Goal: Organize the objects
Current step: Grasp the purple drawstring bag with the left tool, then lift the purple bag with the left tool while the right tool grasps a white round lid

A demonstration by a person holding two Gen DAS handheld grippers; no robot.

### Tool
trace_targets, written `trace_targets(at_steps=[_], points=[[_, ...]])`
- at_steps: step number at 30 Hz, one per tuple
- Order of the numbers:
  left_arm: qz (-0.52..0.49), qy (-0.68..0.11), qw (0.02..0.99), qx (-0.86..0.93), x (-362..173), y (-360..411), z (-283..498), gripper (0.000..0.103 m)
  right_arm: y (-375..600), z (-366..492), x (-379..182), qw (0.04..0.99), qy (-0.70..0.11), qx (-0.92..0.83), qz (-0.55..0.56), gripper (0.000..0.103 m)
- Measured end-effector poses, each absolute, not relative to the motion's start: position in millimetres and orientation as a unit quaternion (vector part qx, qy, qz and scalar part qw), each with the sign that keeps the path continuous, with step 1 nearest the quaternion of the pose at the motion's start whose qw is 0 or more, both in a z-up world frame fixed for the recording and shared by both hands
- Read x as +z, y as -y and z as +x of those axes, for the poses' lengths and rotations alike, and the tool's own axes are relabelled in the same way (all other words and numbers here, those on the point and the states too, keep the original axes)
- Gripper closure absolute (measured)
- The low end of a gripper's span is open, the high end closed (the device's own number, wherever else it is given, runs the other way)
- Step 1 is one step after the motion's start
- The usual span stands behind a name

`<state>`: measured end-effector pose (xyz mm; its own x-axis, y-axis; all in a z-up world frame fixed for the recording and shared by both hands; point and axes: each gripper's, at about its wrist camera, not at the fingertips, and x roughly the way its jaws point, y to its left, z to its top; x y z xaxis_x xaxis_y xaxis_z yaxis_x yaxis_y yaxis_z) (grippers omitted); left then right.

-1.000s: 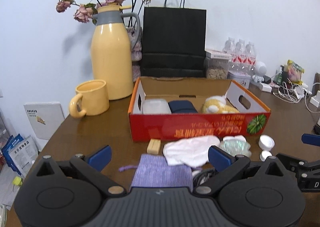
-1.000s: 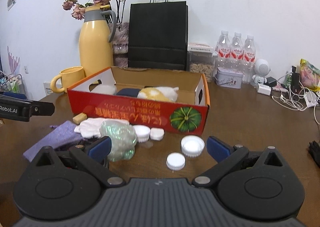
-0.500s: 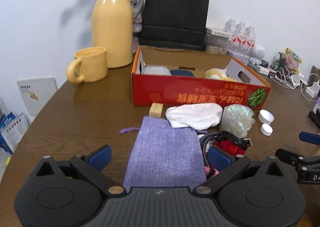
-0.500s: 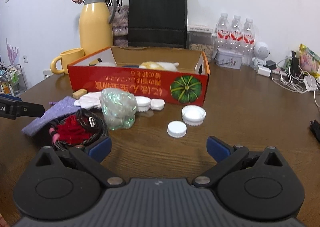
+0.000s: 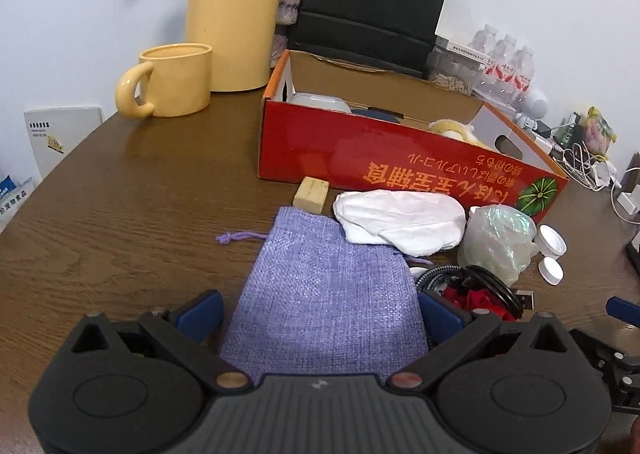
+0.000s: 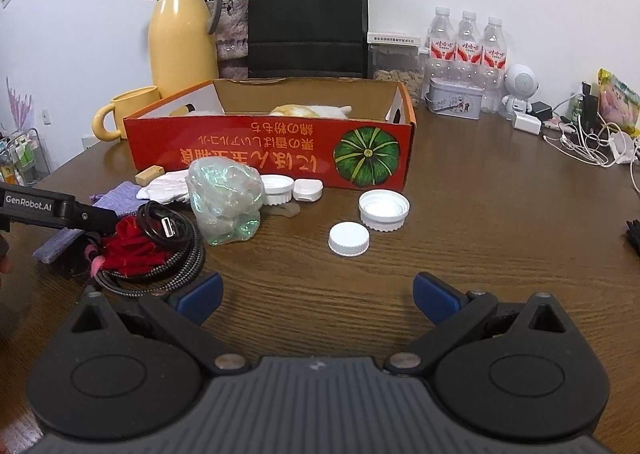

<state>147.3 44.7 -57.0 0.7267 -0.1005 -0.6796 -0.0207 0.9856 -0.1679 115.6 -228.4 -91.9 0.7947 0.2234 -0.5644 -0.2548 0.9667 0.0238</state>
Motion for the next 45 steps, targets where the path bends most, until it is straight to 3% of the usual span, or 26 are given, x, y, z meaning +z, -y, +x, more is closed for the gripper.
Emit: trace_targets(at_steps=[2, 6, 12, 15, 17, 18, 25, 37, 39, 41, 45], points=[[-0.079, -0.364, 0.928, -0.025, -56, -44, 146, 0.014, 228, 117, -94, 0.946, -0.297, 0.126, -0.027, 0.0], [-0.085, -0.357, 0.929, -0.036, -55, -45, 142, 0.023, 228, 117, -96, 0.946, -0.299, 0.125, -0.026, 0.0], [-0.111, -0.349, 0.929, -0.051, -53, -49, 133, 0.051, 229, 117, -96, 0.946, -0.299, 0.123, -0.025, 0.0], [-0.122, -0.346, 0.929, -0.055, -51, -52, 129, 0.065, 230, 117, -97, 0.946, -0.301, 0.122, -0.024, 0.0], [-0.115, -0.339, 0.932, -0.053, -47, -52, 126, 0.084, 230, 117, -97, 0.946, -0.3, 0.122, -0.023, 0.0], [-0.112, -0.337, 0.934, -0.05, -46, -52, 125, 0.087, 230, 117, -97, 0.946, -0.301, 0.121, -0.023, 0.0], [-0.108, -0.312, 0.943, -0.037, -35, -57, 114, 0.095, 231, 117, -97, 0.945, -0.302, 0.121, -0.022, 0.0], [-0.063, -0.265, 0.962, -0.004, -18, -54, 96, 0.096, 243, 132, -91, 0.95, -0.29, 0.112, -0.014, 0.001], [-0.062, -0.262, 0.963, -0.001, -16, -54, 96, 0.095, 244, 143, -90, 0.949, -0.295, 0.111, -0.021, 0.009], [-0.062, -0.261, 0.963, 0.003, -16, -53, 97, 0.095, 242, 156, -91, 0.944, -0.308, 0.117, -0.023, 0.024], [-0.055, -0.256, 0.965, 0.005, -15, -50, 100, 0.095, 236, 178, -96, 0.935, -0.333, 0.122, -0.023, 0.04]])
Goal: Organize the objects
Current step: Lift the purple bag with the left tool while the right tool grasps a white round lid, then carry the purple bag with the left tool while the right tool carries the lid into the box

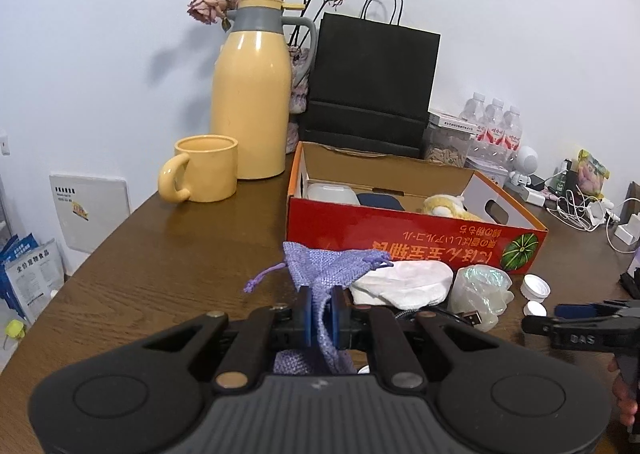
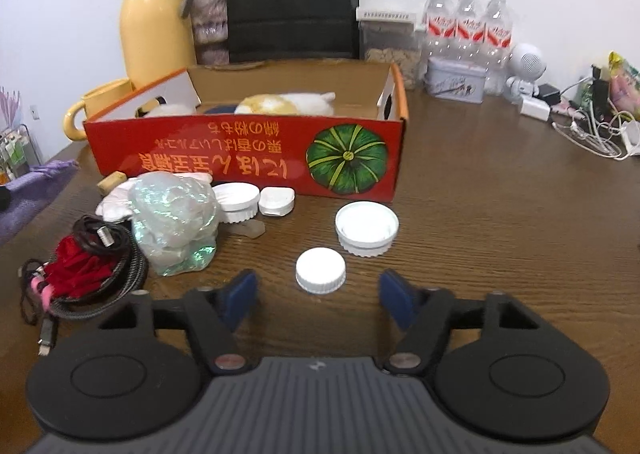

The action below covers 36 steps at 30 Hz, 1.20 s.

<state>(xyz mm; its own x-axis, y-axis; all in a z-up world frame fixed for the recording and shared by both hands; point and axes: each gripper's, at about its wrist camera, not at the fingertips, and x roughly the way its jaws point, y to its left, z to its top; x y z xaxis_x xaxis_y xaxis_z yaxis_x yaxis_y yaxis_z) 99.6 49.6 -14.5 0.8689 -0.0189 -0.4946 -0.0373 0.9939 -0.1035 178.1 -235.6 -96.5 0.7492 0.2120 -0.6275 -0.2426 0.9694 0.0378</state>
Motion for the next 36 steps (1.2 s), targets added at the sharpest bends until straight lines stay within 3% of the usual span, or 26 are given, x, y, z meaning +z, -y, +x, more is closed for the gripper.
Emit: trace_targets(at_steps=[1, 4, 20, 36], points=[[-0.053, -0.254, 0.966, 0.004, -14, -48, 100, 0.095, 233, 181, -97, 0.935, -0.333, 0.12, -0.024, 0.045], [-0.051, -0.252, 0.966, 0.0, -13, -45, 102, 0.095, 227, 185, -98, 0.937, -0.326, 0.117, -0.03, 0.074], [-0.041, -0.231, 0.972, -0.015, 3, -26, 124, 0.095, 228, 161, -64, 0.958, -0.248, 0.145, -0.02, 0.074], [-0.028, -0.205, 0.978, -0.025, 31, 2, 194, 0.095, 212, 205, -29, 0.968, -0.198, 0.154, -0.011, 0.074]])
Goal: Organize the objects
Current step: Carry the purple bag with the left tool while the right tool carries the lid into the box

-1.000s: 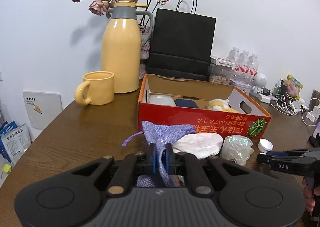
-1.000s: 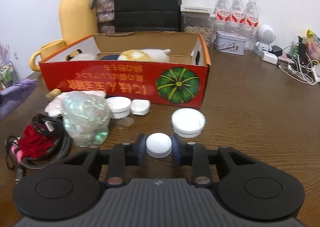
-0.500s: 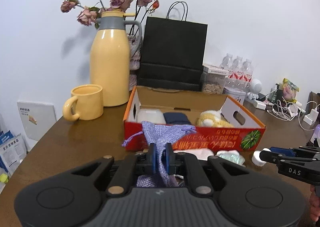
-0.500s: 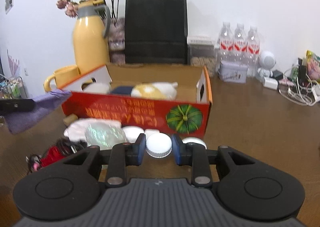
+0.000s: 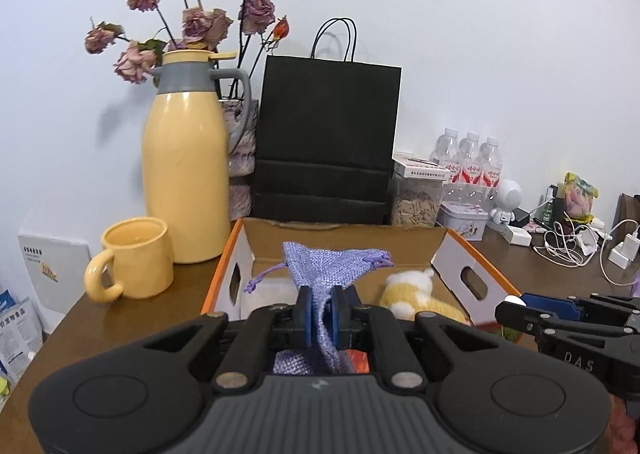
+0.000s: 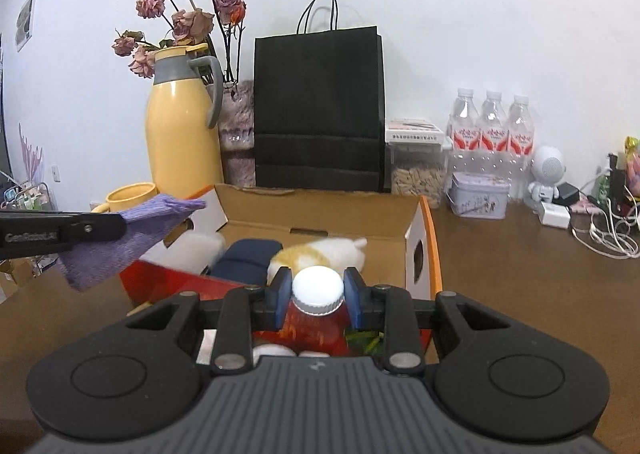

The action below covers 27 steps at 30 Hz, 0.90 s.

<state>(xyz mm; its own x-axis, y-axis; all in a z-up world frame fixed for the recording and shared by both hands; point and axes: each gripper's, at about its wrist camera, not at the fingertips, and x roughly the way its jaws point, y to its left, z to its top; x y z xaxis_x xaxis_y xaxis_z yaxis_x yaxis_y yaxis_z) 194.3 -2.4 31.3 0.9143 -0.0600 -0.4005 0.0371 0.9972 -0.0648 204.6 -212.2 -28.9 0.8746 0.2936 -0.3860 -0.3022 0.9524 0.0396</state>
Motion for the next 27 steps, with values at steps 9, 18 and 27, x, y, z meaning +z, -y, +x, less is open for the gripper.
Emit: trace_targets(at_steps=[9, 18, 27], points=[[-0.009, -0.2, 0.98, -0.02, 35, 19, 243, 0.095, 211, 248, -26, 0.971, -0.192, 0.145, -0.016, 0.074], [-0.021, -0.2, 0.979, -0.019, 29, 23, 286, 0.096, 219, 283, -38, 0.971, -0.197, 0.139, -0.004, 0.074], [-0.01, -0.22, 0.975, -0.012, 13, 21, 310, 0.095, 214, 299, -47, 0.966, -0.211, 0.148, -0.016, 0.074]])
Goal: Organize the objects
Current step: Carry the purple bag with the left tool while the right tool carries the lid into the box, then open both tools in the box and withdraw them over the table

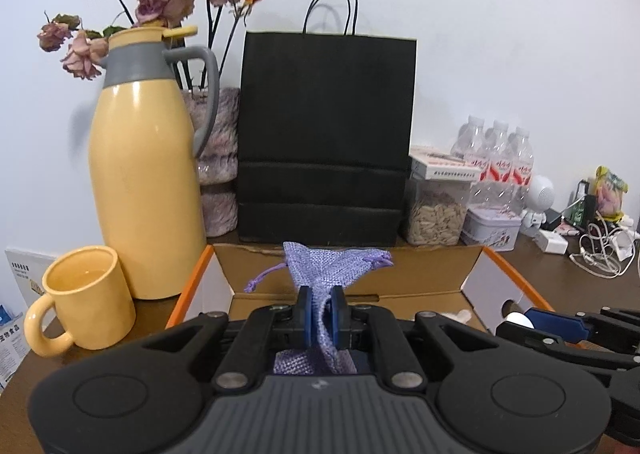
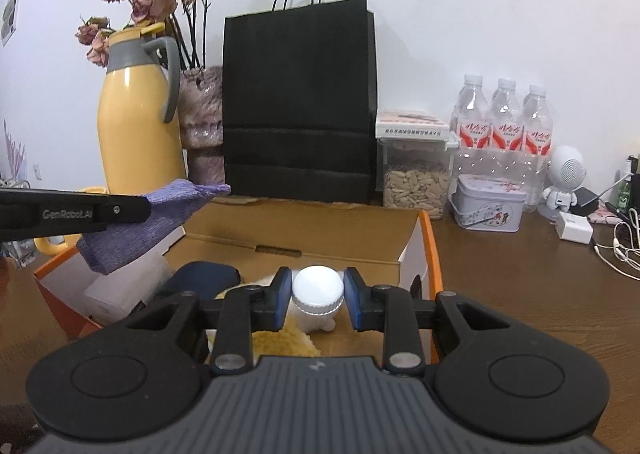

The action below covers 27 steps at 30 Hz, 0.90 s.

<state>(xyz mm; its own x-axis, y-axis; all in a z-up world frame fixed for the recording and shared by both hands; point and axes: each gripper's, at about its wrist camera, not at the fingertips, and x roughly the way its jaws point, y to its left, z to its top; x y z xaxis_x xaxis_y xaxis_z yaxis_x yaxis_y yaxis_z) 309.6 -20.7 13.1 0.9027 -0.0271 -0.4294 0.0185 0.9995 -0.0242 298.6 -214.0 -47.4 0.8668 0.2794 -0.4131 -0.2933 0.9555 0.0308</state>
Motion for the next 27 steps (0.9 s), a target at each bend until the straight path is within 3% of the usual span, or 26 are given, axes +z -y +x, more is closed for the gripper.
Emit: trace_targets(at_steps=[3, 4, 5, 6, 7, 8, 27], points=[[-0.004, -0.225, 0.974, -0.011, 9, 21, 311, 0.087, 212, 300, -50, 0.964, -0.219, 0.152, -0.019, 0.073], [-0.005, -0.224, 0.974, -0.012, 8, 21, 311, 0.08, 212, 300, -50, 0.963, -0.22, 0.152, -0.019, 0.064], [-0.003, -0.226, 0.974, -0.009, 7, 21, 311, 0.057, 213, 300, -50, 0.964, -0.221, 0.15, -0.018, 0.046], [0.001, -0.228, 0.974, -0.005, 6, 21, 312, 0.041, 214, 300, -51, 0.964, -0.22, 0.147, -0.017, 0.036], [0.005, -0.229, 0.974, 0.001, 6, 21, 312, 0.009, 215, 299, -50, 0.965, -0.217, 0.143, -0.016, 0.016], [0.005, -0.224, 0.974, 0.007, 5, 21, 312, 0.0, 215, 299, -50, 0.966, -0.215, 0.14, -0.015, 0.003], [-0.016, -0.231, 0.973, 0.006, 3, 14, 313, 0.0, 216, 298, -50, 0.969, -0.214, 0.125, -0.016, 0.0]])
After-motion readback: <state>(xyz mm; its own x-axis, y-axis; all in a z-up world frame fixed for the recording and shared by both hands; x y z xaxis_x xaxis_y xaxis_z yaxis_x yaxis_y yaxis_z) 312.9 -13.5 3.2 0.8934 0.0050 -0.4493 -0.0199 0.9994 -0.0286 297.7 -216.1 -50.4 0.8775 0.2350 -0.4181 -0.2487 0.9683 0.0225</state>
